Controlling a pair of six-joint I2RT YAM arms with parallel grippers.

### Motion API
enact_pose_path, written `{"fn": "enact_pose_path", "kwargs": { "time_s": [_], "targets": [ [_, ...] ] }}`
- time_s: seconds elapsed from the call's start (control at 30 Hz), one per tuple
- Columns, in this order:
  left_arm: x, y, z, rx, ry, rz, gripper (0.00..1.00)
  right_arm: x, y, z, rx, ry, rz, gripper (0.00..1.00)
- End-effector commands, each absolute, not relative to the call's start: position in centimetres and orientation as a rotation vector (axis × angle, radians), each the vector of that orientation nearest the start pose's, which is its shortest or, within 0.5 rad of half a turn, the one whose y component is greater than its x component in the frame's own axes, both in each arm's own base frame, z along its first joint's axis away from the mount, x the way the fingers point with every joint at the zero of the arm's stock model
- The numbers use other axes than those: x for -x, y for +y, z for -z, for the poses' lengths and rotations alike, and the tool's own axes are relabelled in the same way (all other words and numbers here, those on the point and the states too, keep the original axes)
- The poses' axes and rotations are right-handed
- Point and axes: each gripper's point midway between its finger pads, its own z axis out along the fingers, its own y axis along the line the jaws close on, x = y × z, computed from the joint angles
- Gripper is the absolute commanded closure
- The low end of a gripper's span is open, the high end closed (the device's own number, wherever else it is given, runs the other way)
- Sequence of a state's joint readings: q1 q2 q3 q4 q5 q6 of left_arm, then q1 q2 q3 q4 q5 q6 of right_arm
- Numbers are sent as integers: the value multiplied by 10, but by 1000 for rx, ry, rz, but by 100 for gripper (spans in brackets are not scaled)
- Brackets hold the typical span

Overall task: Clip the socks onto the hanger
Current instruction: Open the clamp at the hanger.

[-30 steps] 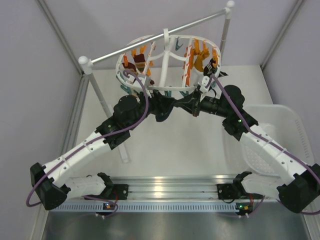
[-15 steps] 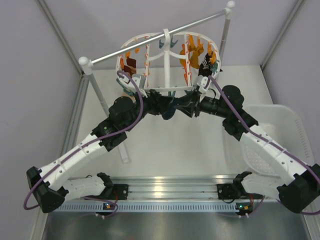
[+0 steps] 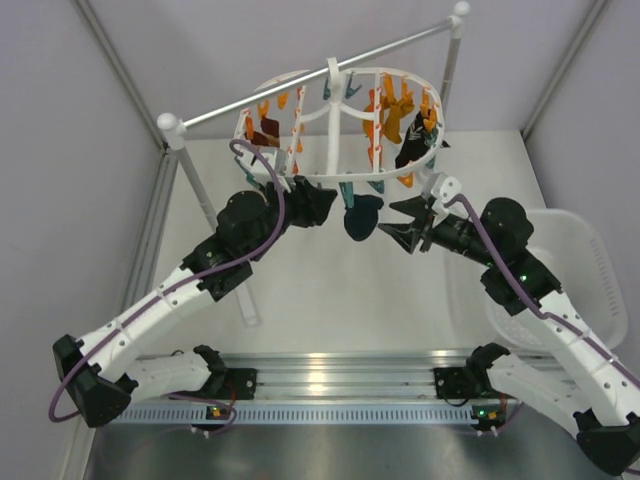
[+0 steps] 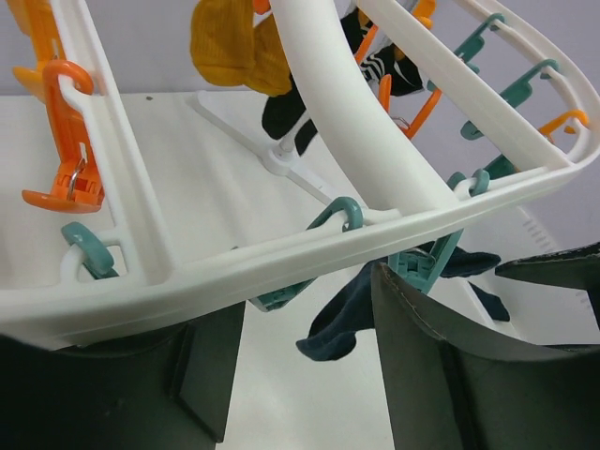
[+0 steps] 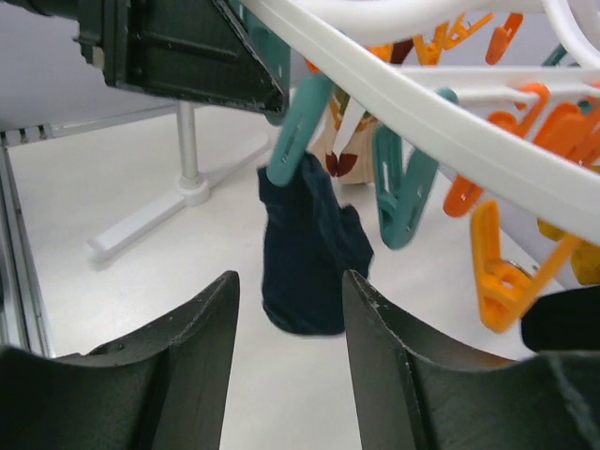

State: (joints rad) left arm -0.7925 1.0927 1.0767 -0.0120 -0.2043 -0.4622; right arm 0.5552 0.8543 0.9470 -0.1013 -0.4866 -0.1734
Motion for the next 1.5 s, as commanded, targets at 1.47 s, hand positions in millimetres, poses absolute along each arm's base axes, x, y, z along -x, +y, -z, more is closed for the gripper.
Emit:
{"fn": "enact_pose_path", "kwargs": {
  "time_s": [1.47],
  "targets": [
    [-286, -249, -373, -88, 1617, 792, 40, -271, 252, -367, 773, 1208, -638, 52]
  ]
}}
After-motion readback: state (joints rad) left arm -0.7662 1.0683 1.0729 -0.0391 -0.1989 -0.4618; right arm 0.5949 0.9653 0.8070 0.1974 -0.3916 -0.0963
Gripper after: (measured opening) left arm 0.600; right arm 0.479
